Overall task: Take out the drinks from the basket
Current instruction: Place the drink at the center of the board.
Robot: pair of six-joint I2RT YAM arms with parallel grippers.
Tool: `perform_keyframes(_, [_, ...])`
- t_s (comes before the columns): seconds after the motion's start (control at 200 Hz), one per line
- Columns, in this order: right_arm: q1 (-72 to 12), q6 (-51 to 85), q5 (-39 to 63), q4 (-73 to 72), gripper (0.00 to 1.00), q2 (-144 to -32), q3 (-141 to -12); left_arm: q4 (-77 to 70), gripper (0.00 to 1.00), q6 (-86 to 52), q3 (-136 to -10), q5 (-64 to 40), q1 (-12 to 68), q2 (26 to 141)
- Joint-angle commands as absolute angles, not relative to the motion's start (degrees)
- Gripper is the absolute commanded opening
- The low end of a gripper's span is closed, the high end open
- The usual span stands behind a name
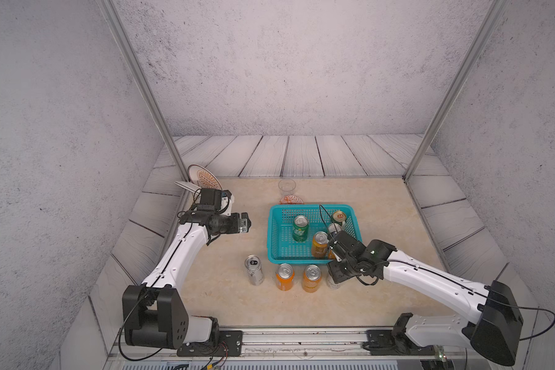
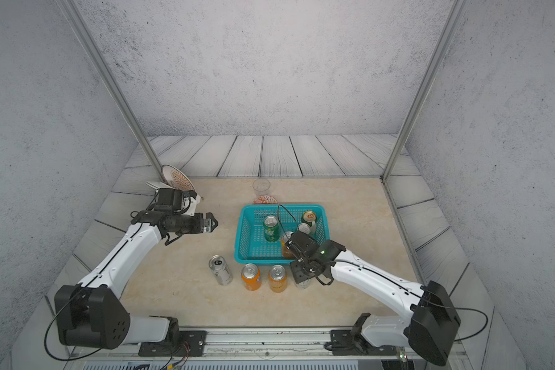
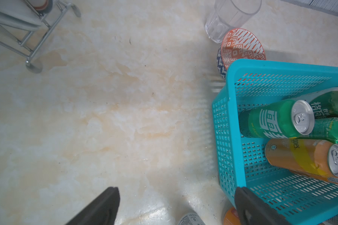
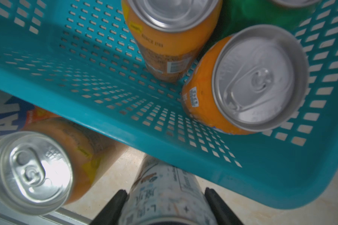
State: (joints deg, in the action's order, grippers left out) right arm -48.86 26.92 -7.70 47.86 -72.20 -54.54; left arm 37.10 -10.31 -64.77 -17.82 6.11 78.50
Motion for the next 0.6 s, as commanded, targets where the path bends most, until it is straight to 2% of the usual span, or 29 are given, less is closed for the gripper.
perform_keyframes(0.0, [-49.1, 27.6, -9.2, 47.7, 0.71, -70.6, -55.1, 37.8, 0.99, -9.2, -65.9, -18.2, 5.5, 78.6])
perform_keyframes(0.221, [-49.1, 27.2, -9.0, 49.4, 0.84, -68.4, -56.8, 37.8, 0.99, -9.2, -65.9, -18.1, 5.5, 78.6])
perform_keyframes(0.596, [-49.0, 23.1, -10.8, 52.4, 0.98, -66.7, -62.8, 37.8, 0.99, -9.2, -65.9, -18.3, 5.4, 78.9])
